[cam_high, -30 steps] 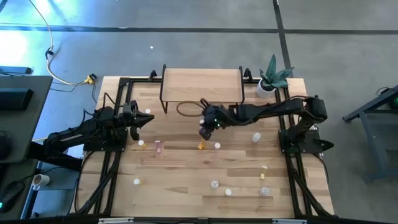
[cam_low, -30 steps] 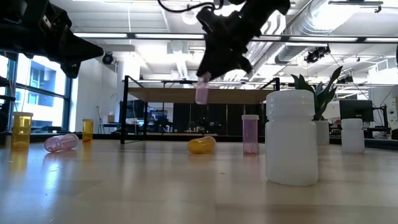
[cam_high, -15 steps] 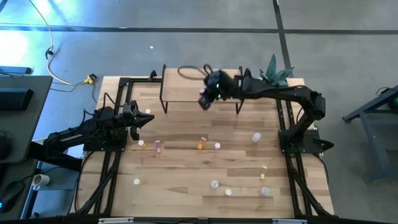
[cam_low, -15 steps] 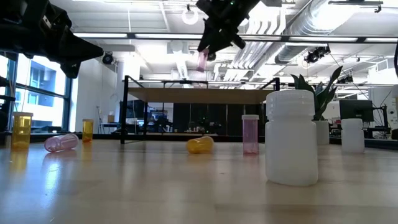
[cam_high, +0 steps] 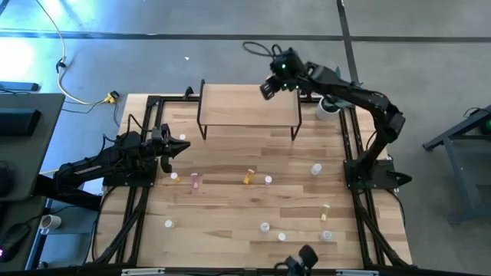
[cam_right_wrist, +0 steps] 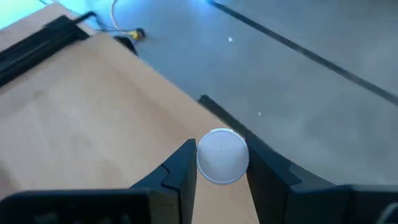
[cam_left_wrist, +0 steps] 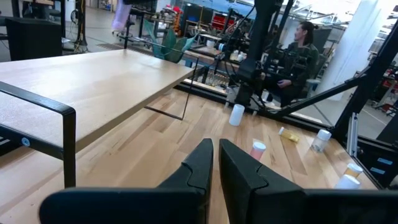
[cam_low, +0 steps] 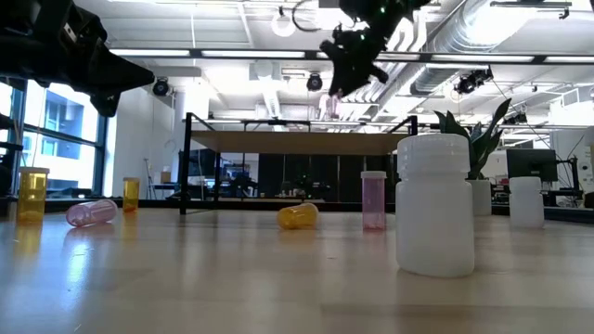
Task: Pick and place medicine bottles onto shelf by color
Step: Put the top right pink pill bottle on the shelf
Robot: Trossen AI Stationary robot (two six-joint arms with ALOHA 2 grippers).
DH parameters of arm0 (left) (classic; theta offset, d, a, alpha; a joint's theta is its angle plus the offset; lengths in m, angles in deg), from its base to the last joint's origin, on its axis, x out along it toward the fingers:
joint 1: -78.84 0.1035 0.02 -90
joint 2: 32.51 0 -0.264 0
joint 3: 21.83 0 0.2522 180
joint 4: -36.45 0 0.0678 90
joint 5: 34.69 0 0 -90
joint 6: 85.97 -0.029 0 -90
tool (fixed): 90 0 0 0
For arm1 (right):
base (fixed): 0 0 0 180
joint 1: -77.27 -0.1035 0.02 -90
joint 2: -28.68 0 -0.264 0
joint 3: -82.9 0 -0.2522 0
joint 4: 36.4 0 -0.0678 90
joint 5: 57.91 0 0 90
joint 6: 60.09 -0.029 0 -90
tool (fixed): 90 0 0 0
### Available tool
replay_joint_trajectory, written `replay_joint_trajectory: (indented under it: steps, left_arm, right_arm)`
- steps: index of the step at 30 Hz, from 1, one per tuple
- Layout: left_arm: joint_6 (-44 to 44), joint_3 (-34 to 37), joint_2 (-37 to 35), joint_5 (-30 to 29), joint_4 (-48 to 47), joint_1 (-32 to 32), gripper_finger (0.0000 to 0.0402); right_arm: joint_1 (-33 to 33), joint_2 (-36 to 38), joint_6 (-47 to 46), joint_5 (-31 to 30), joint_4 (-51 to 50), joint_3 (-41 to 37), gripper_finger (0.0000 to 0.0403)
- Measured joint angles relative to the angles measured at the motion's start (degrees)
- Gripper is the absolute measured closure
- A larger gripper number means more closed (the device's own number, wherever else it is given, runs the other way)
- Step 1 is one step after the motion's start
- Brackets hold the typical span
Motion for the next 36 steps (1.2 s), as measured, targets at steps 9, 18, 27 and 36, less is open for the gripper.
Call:
replay_joint_trajectory:
  steps: [9,18,27,36]
  left_arm:
    - [0.08,0.01,0.00,0.00,0.00,0.00,0.0382]
    - [0.00,0.00,0.00,-0.39,0.00,-0.02,0.0382]
    - [0.02,0.01,0.00,-0.68,0.02,-0.02,0.0382]
    - [0.15,0.00,0.00,-0.66,0.16,-0.01,0.0382]
  right_arm:
    - [2.30,-3.50,0.42,5.25,-1.06,-0.17,0.0297]
    - [2.28,-3.50,1.86,3.84,-4.61,-0.17,0.0297]
    - [1.62,-3.50,1.88,4.36,-6.32,-0.17,0.0297]
    - [0.31,-4.71,1.38,3.85,-6.62,-0.15,0.0297]
